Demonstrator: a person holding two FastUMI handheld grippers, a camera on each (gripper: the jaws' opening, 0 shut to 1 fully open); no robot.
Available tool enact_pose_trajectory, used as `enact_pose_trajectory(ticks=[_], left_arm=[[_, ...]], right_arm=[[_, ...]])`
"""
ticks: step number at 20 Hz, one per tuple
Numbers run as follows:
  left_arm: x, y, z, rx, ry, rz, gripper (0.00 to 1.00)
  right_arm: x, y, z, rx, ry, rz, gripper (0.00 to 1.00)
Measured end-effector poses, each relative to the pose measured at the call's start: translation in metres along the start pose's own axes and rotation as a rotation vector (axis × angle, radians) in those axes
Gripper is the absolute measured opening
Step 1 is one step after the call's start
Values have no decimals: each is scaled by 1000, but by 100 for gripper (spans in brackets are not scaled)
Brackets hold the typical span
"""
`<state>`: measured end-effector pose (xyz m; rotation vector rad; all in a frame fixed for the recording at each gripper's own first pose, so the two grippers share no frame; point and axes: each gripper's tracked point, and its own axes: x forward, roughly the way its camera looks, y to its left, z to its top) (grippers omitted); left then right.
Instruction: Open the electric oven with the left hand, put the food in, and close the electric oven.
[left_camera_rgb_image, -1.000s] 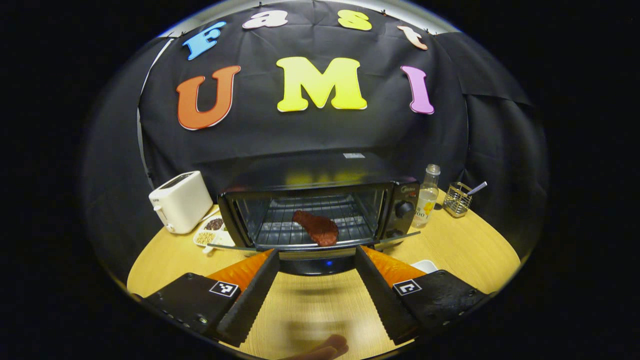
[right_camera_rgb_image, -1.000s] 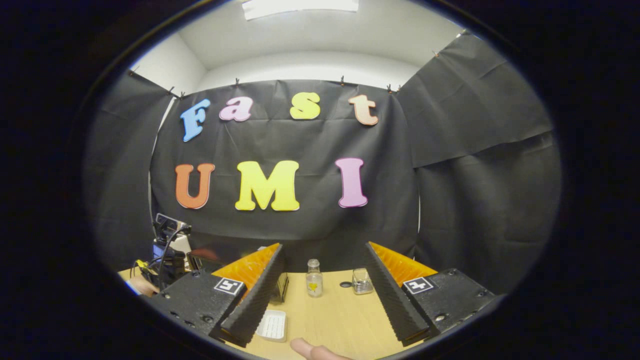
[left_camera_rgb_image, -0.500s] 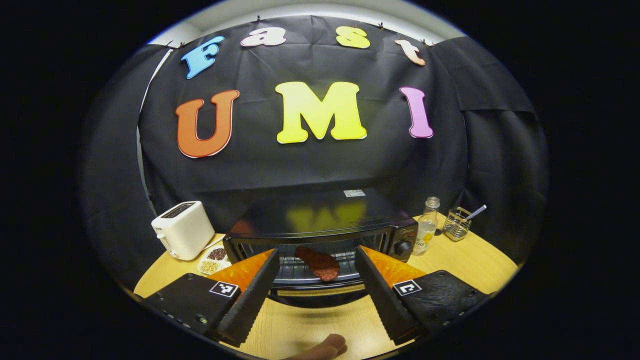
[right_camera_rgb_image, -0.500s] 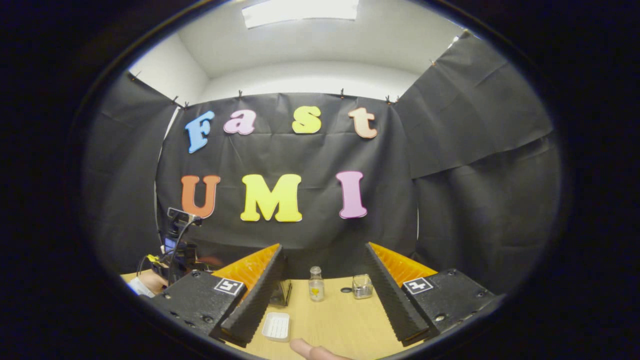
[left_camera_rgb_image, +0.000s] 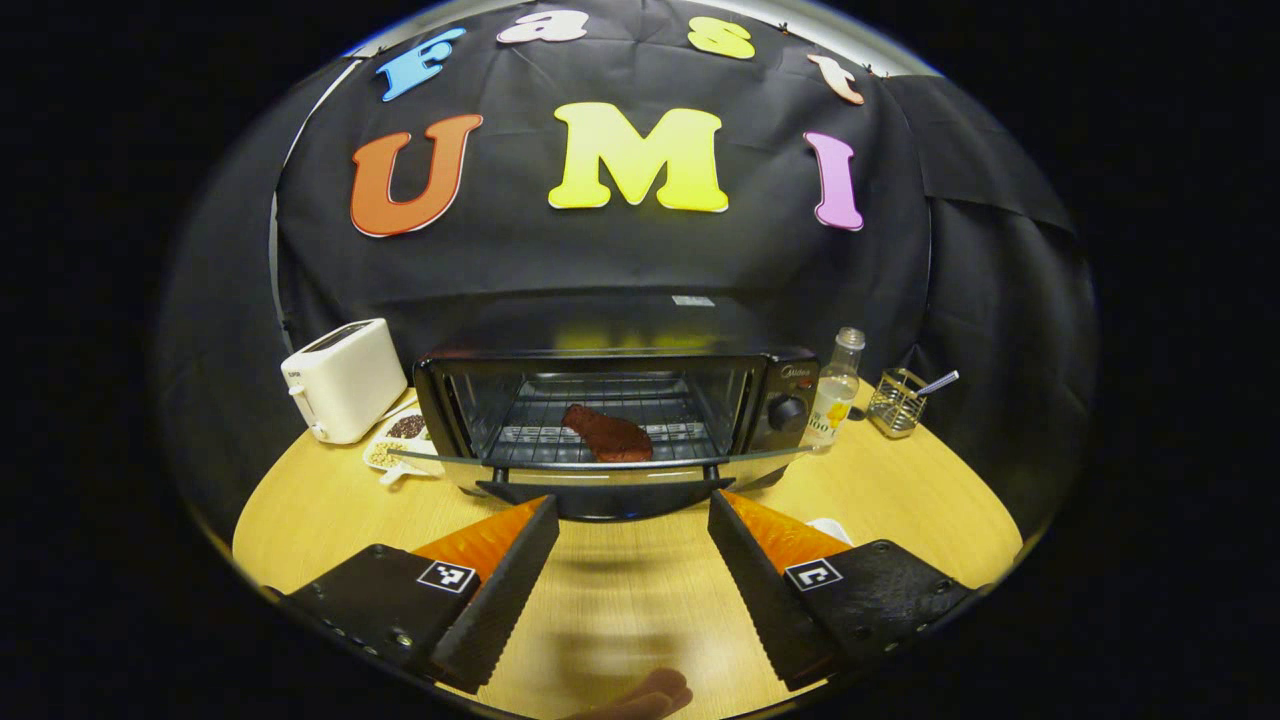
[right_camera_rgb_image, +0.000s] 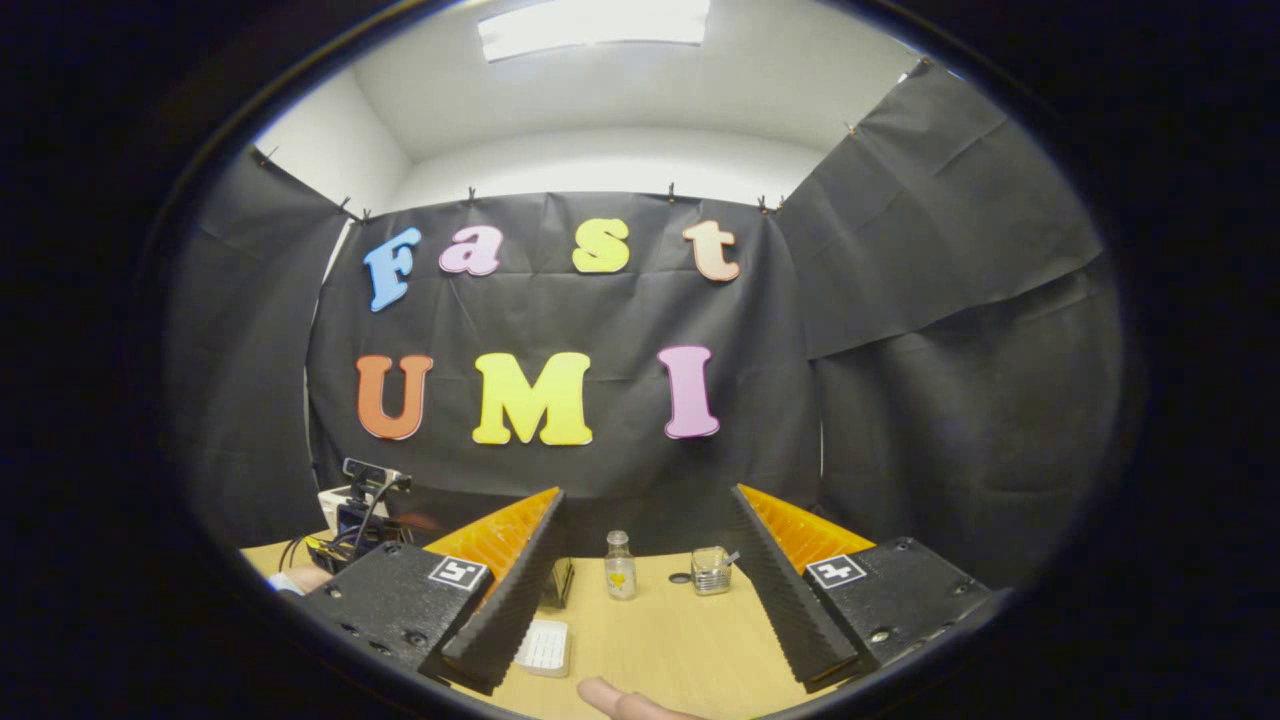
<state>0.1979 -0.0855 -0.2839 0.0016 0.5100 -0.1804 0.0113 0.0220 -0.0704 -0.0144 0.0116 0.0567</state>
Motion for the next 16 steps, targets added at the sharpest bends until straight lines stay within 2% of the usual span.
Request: enact_pose_trajectory(ticks=[2, 4, 5, 7, 11, 12, 14, 16], left_arm=[[9, 4, 10, 10, -44, 13, 96], [17, 3, 12, -49, -49, 0, 96], [18, 2, 15, -74, -54, -22, 97], [7, 9, 18, -99, -72, -8, 97], [-47, 11, 15, -78, -134, 17, 95], [-65, 10, 16, -73, -151, 21, 96], [-107, 4, 19, -61, -185, 29, 95], [-154, 6, 32, -42, -239, 65, 95]], right_arm=[[-2, 1, -3, 8, 4, 2, 96], [-7, 2, -7, 18, 13, 9, 96], [-9, 4, -10, 23, 13, 15, 100], [-15, 10, -18, 22, 16, 32, 96], [-28, 27, -34, -7, 34, 62, 96], [-32, 31, -35, -9, 33, 69, 100], [-41, 35, -38, -7, 43, 69, 96], [-53, 36, -39, 2, 46, 68, 100]])
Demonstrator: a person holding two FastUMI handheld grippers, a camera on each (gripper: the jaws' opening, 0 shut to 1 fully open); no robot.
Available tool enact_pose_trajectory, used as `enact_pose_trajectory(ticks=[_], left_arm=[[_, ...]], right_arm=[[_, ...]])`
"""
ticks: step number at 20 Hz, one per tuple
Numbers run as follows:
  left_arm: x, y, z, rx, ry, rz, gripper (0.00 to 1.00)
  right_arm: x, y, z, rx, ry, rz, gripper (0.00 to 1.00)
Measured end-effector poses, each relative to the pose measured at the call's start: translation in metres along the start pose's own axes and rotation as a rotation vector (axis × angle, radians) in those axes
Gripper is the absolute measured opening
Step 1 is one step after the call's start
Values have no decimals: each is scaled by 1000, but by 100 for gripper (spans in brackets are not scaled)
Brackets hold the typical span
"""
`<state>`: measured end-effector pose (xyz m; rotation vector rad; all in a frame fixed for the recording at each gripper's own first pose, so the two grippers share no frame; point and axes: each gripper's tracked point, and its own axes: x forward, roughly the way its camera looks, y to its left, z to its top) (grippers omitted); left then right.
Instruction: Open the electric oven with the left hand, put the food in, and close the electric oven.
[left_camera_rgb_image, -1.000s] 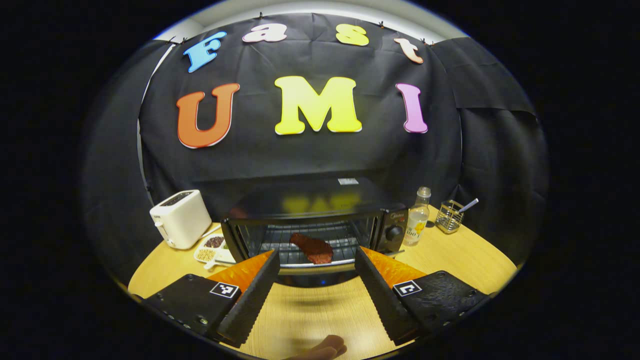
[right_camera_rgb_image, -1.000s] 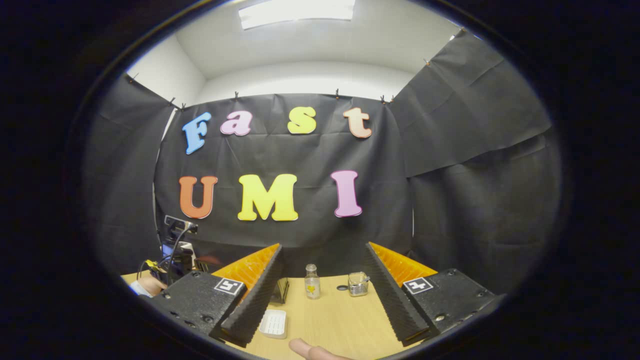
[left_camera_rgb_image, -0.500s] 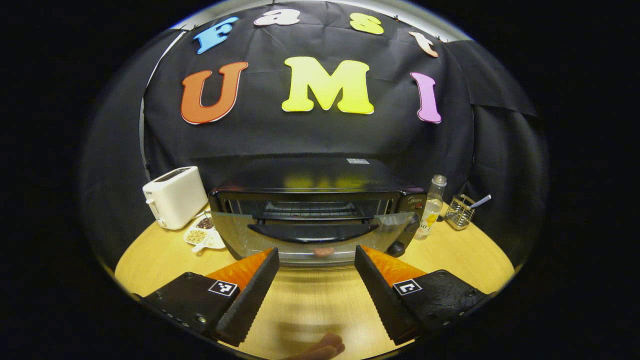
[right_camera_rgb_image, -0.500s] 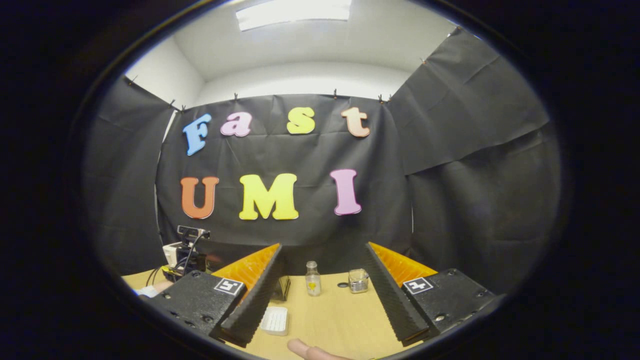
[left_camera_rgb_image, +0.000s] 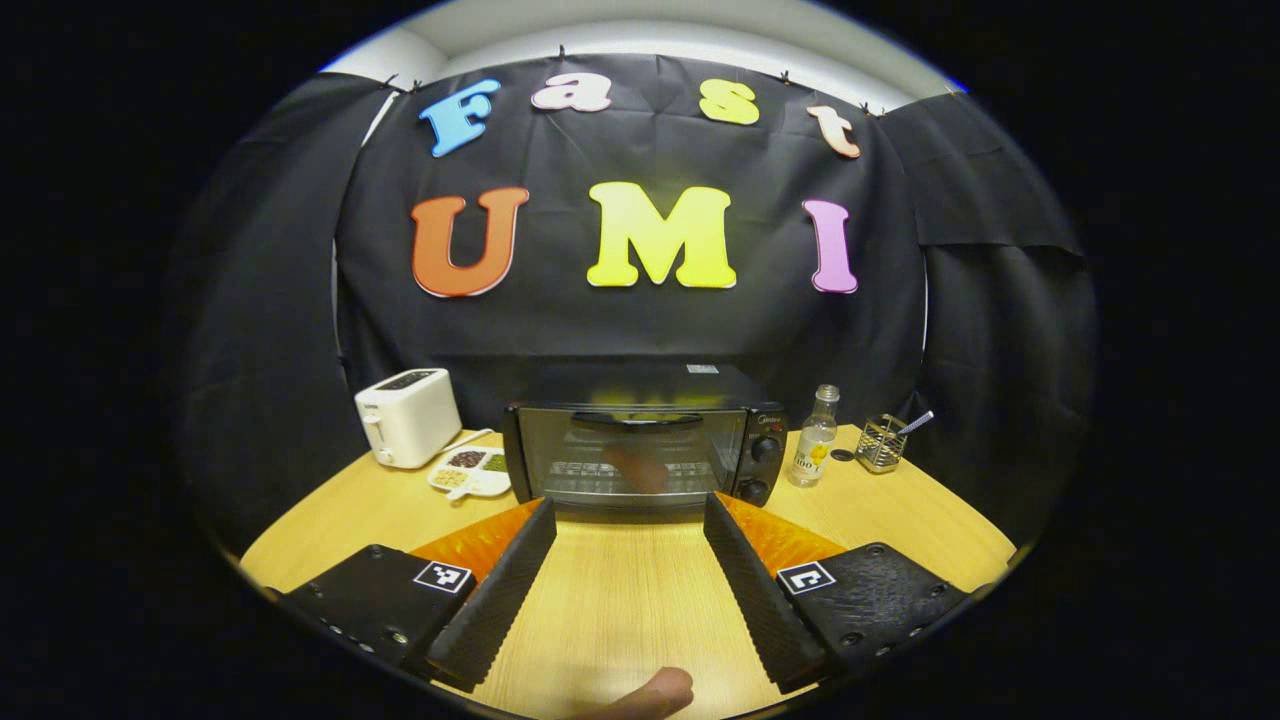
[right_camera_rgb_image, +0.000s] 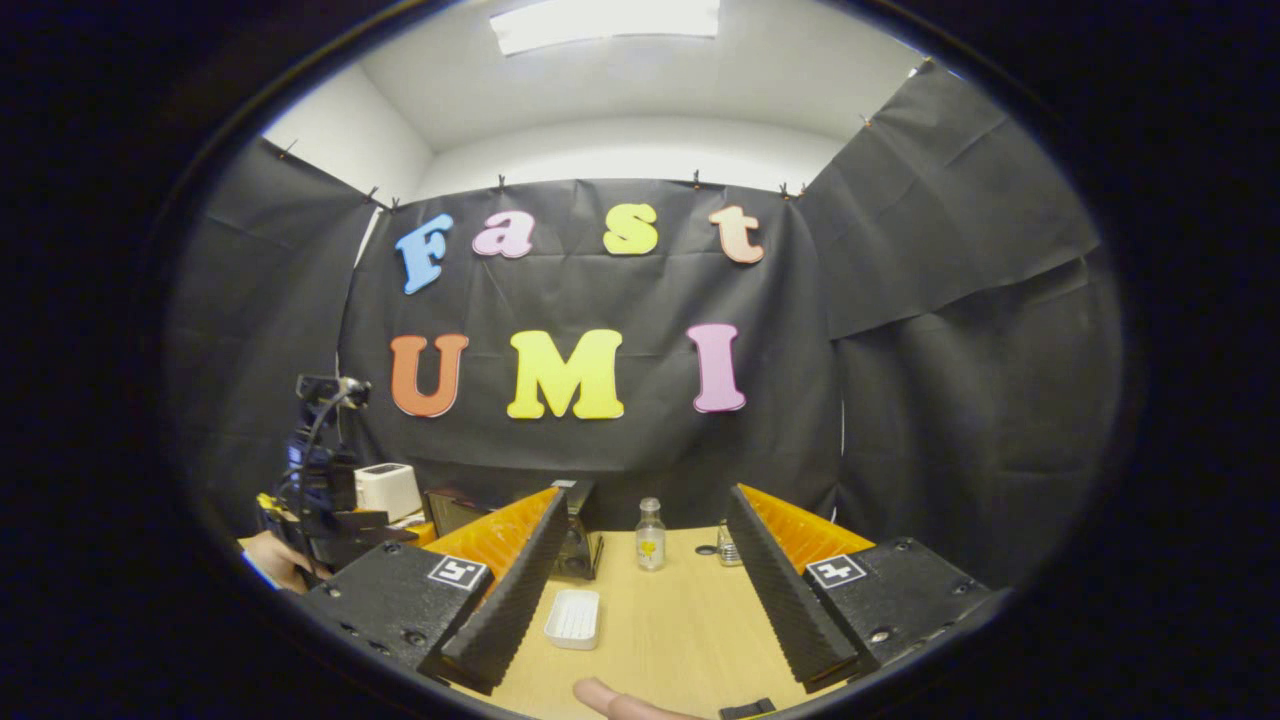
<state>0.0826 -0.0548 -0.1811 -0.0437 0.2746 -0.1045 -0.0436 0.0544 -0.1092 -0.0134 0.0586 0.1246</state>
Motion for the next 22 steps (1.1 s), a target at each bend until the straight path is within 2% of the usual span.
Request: enact_pose_trajectory(ticks=[1, 2, 4, 6, 7, 9, 12, 13, 14, 16, 21, 22], left_arm=[[-22, 0, 12, 6, -25, 13, 95], [-42, -2, 23, 13, -51, 21, 95], [-79, -3, 41, 27, -102, 33, 95], [-111, 1, 49, 34, -137, 48, 94], [-124, -1, 53, 23, -158, 47, 94], [-149, -6, 60, -12, -206, 28, 93], [-170, -2, 64, -4, -228, 38, 95], [-174, -1, 71, 20, -242, 40, 86], [-177, -1, 77, 44, -258, 44, 96], [-185, 1, 78, 56, -264, 65, 96], [-196, -4, 81, 49, -276, 52, 94], [-198, -4, 83, 56, -281, 51, 94]], right_arm=[[-4, 0, -2, 2, 3, -6, 96], [-9, -3, -4, 2, 9, -16, 100], [-16, -9, -9, -12, 28, -31, 96], [-21, -18, -8, -30, 37, -44, 100], [-23, -21, -9, -31, 44, -42, 96], [-26, -31, -6, -32, 37, -56, 100], [-32, -42, -7, -21, 43, -84, 100], [-36, -44, -4, 2, 37, -87, 100], [-41, -45, 1, 22, 22, -86, 100], [-48, -48, 11, 32, -5, -85, 100], [-64, -49, 25, -7, -50, -92, 100], [-66, -49, 27, -8, -53, -91, 96]])
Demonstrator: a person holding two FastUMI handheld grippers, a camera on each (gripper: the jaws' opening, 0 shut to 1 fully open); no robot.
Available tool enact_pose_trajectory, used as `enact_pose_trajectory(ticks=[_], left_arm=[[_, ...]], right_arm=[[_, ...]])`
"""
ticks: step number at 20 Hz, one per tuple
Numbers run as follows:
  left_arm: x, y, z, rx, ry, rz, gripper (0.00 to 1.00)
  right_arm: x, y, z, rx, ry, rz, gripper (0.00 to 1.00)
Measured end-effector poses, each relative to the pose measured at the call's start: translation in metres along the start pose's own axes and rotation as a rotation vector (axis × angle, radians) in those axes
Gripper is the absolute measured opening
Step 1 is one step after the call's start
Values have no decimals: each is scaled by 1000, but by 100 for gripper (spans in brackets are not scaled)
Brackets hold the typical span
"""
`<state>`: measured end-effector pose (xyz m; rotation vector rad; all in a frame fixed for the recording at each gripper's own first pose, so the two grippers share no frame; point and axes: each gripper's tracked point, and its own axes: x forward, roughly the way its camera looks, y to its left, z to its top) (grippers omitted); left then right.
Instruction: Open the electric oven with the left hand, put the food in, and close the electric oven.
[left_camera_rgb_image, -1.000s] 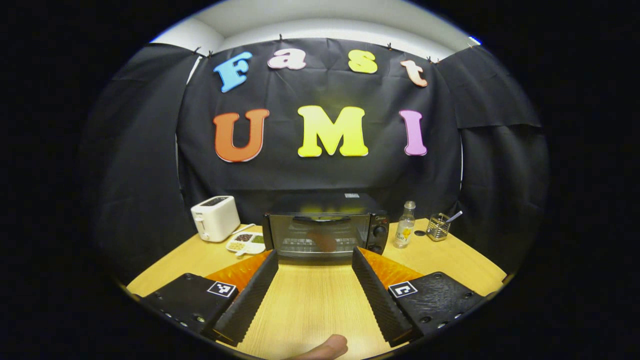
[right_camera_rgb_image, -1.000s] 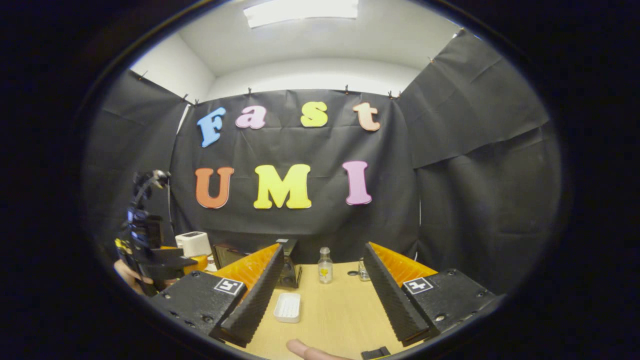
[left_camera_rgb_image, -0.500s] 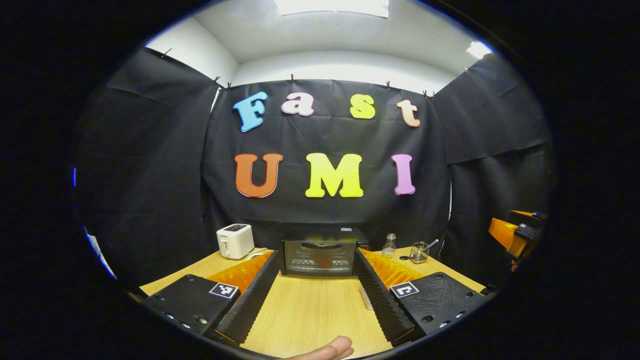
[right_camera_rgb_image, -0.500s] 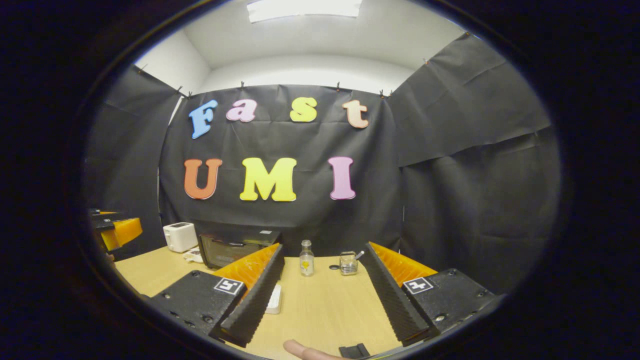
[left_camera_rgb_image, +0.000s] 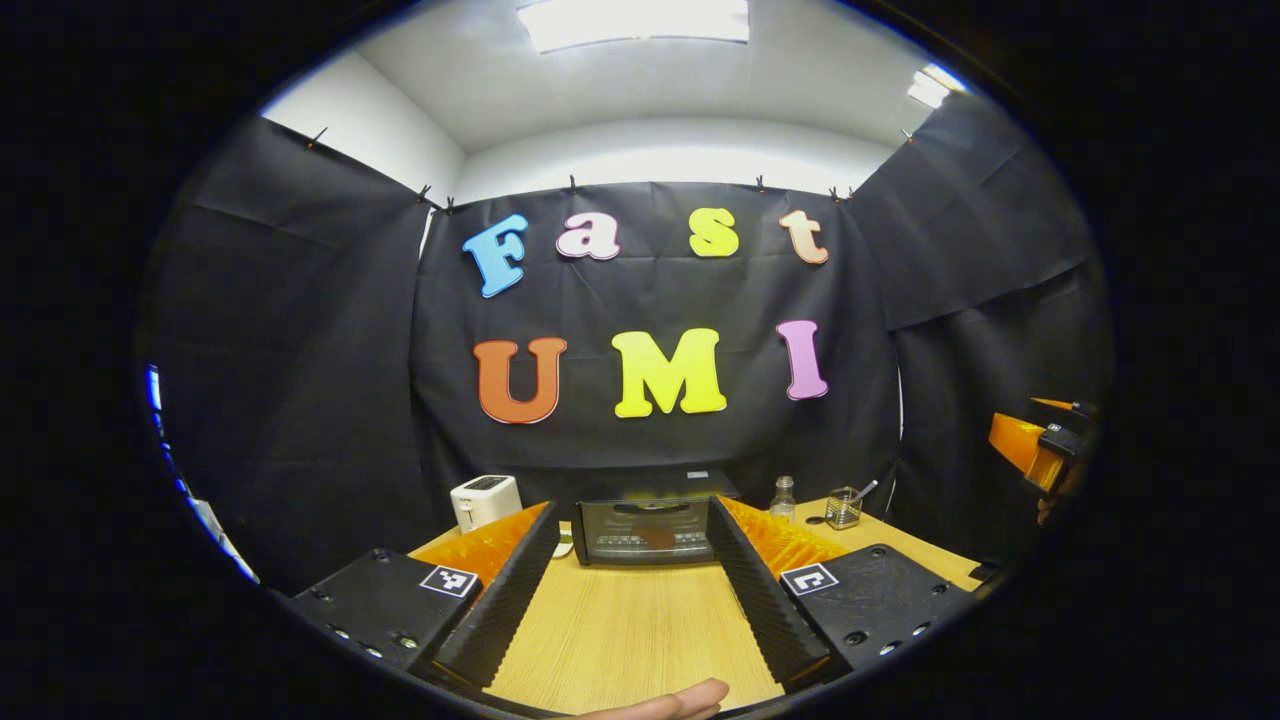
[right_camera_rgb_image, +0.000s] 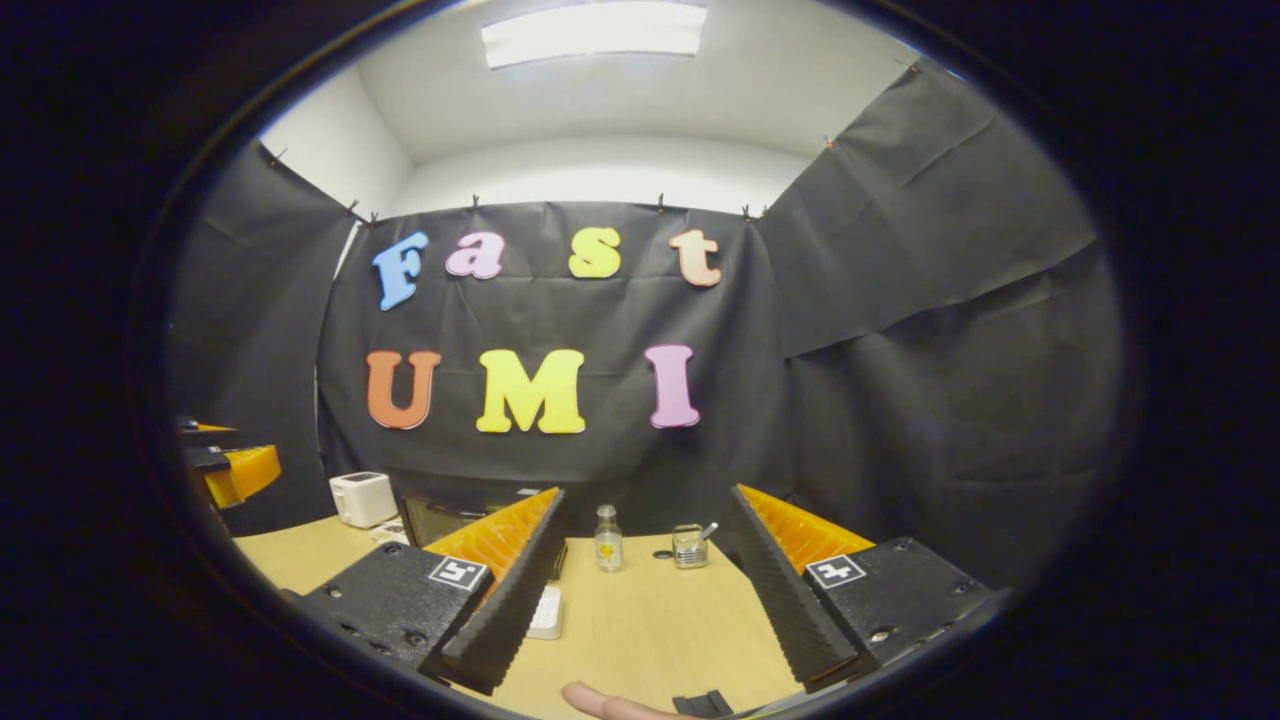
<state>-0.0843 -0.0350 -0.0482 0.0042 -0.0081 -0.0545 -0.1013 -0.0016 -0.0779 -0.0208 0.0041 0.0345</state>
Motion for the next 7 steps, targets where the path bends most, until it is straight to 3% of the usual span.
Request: enact_pose_trajectory(ticks=[1, 4, 7], left_arm=[[0, 2, 2, 4, -6, 2, 94], [-3, 6, 6, 2, -7, 13, 94], [-9, 6, 16, -14, -26, 8, 94]], right_arm=[[-3, -1, 1, 2, -4, 0, 100], [-12, -2, 8, 25, -28, 6, 96], [-15, -1, 12, 17, -37, 16, 100]])
